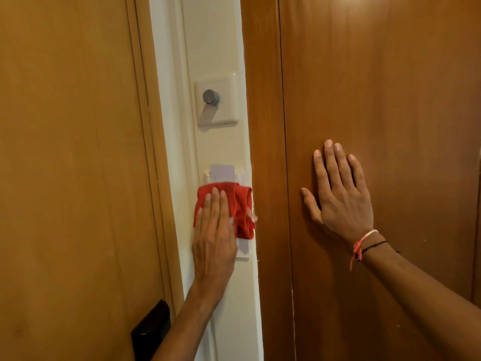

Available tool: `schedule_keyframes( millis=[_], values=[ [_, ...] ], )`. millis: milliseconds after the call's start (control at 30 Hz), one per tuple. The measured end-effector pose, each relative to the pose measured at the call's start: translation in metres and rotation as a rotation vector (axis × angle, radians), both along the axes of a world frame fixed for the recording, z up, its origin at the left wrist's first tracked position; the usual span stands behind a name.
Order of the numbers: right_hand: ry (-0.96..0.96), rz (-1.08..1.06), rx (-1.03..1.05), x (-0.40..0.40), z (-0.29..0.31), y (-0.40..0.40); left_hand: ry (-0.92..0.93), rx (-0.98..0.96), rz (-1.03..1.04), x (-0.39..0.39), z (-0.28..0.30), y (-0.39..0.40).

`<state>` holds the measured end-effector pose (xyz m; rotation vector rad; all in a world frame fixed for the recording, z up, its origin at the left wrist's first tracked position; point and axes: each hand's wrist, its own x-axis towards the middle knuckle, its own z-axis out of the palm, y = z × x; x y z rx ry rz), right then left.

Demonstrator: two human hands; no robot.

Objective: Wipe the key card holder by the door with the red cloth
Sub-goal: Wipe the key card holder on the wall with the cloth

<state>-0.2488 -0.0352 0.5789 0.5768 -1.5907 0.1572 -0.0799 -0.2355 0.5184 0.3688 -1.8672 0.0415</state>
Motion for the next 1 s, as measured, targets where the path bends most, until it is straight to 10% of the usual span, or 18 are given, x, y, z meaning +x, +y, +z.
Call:
schedule_keyframes(
  millis=[1000],
  values=[
    [0.012,-0.009,-0.003,-0.002,0.000,0.000,-0.113,-0.071,0.073,-0.011,-0.018,0.005]
  ],
)
